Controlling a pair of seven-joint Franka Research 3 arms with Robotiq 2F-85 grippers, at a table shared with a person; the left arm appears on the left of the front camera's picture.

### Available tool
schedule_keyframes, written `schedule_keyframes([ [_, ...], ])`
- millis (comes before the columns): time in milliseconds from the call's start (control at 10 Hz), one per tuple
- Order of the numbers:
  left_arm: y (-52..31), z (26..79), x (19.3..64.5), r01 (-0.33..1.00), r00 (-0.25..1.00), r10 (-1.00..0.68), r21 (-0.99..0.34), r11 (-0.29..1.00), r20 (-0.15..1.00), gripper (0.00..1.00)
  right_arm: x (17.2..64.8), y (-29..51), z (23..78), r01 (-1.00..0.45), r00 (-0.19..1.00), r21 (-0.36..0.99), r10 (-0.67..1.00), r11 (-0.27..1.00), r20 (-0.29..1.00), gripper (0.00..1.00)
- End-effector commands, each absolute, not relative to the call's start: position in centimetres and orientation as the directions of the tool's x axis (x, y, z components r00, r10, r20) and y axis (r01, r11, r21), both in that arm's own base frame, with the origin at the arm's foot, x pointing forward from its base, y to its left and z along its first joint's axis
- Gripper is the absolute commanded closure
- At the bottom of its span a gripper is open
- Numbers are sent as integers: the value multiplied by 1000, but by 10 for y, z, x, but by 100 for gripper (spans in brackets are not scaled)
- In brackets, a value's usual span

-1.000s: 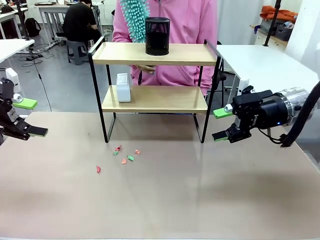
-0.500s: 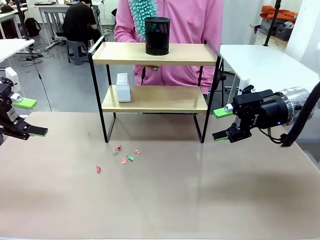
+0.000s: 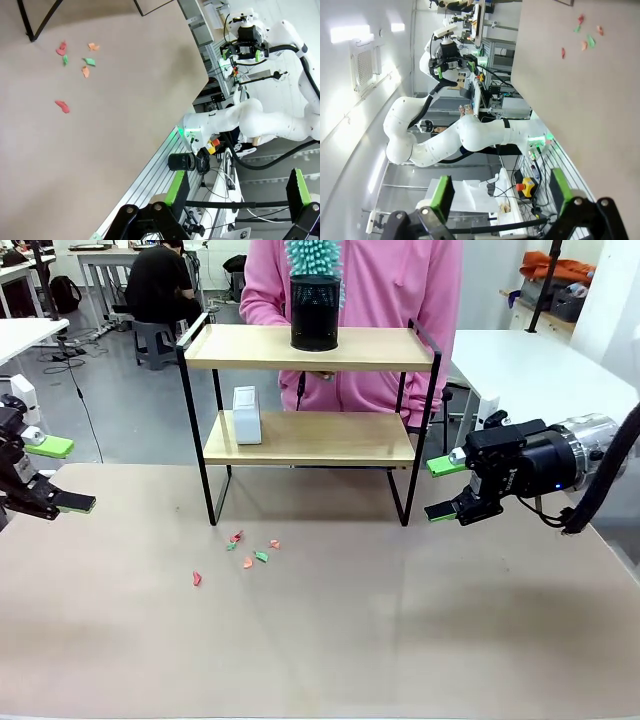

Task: Clean the shelf.
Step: Hand the Duster back to the human.

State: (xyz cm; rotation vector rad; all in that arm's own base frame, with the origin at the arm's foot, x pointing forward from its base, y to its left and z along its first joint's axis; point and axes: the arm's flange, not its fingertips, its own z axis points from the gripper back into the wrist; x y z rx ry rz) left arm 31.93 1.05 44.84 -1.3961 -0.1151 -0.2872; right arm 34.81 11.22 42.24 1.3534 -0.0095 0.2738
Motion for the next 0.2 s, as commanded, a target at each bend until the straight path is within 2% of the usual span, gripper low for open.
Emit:
schedule_keyframes([
  [0,11,451,317,269,959,-127,-954,132,253,0,345,109,423,-201,966,962,199,187,164,0],
  [100,11,451,317,269,959,-127,-954,132,253,0,345,109,423,-201,966,962,199,187,164,0],
])
